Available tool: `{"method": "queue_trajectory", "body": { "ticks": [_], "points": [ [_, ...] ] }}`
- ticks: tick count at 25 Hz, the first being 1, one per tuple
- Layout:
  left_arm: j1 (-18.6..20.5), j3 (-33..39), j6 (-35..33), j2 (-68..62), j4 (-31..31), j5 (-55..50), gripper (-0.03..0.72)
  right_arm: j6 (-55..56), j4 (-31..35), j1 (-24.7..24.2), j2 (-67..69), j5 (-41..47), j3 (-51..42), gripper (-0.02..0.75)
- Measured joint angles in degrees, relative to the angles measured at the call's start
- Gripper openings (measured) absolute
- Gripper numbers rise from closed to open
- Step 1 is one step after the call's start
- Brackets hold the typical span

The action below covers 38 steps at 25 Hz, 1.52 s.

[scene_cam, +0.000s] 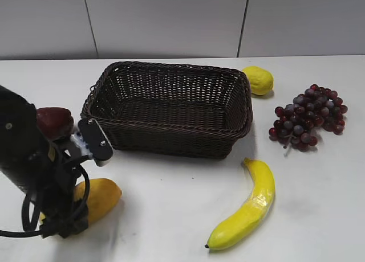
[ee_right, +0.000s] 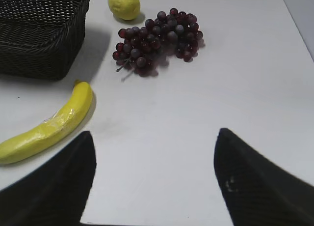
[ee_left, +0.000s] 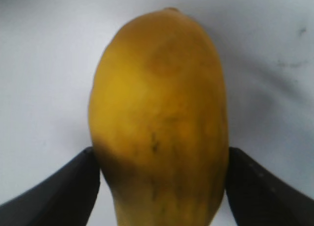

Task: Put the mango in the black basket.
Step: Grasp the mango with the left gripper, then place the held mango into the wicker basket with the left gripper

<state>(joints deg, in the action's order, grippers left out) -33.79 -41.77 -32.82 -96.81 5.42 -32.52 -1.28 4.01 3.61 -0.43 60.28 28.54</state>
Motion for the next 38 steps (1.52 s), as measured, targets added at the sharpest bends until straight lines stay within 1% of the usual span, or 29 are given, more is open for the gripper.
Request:
{"method": "queue_trajectory", "body": {
  "ticks": [4, 7, 10, 14, 18, 20, 22, 25, 29, 35, 38],
  "points": [
    [0.0, 0.0, -0.1, -1.0, 0.0, 0.4, 0.591, 0.0, 0.0, 0.0, 0.0, 0.0, 0.0, 0.575],
    [0.0, 0.0, -0.1, -1.0, 0.0, -0.1, 0.549, 0.0, 0.0, 0.0, 0.0, 0.0, 0.0, 0.575],
    [0.0, -0.1, -0.1, -0.6, 0.0, -2.1, 0.545, 0.0, 0.0, 0.0, 0.0, 0.0, 0.0, 0.575],
    [0.0, -2.1, -0.3, 2.2, -1.5, -8.8, 0.545, 0.0, 0.0, 0.0, 0.0, 0.0, 0.0, 0.575],
    [0.0, -7.5, -1.6, 6.5, -7.0, -19.7, 0.545, 0.0, 0.0, 0.0, 0.0, 0.0, 0.0, 0.575],
    [0.0, -12.0, -3.0, 8.1, -9.6, -24.7, 0.545, 0.0, 0.0, 0.0, 0.0, 0.0, 0.0, 0.575],
    [0.0, -17.0, -6.2, 8.5, -10.1, -28.0, 0.545, 0.0, 0.0, 0.0, 0.0, 0.0, 0.0, 0.575],
    [0.0, -24.7, -11.7, 7.1, -10.0, -29.8, 0.545, 0.0, 0.0, 0.0, 0.0, 0.0, 0.0, 0.575],
    [0.0, -36.0, -17.4, 0.8, -10.1, -31.1, 0.545, 0.0, 0.0, 0.0, 0.0, 0.0, 0.0, 0.575],
    [0.0, -55.2, -25.6, -13.3, -6.0, -33.7, 0.545, 0.0, 0.0, 0.0, 0.0, 0.0, 0.0, 0.575],
    [0.0, -62.6, -30.0, -20.4, -3.7, -33.7, 0.545, 0.0, 0.0, 0.0, 0.0, 0.0, 0.0, 0.575]
  ]
}}
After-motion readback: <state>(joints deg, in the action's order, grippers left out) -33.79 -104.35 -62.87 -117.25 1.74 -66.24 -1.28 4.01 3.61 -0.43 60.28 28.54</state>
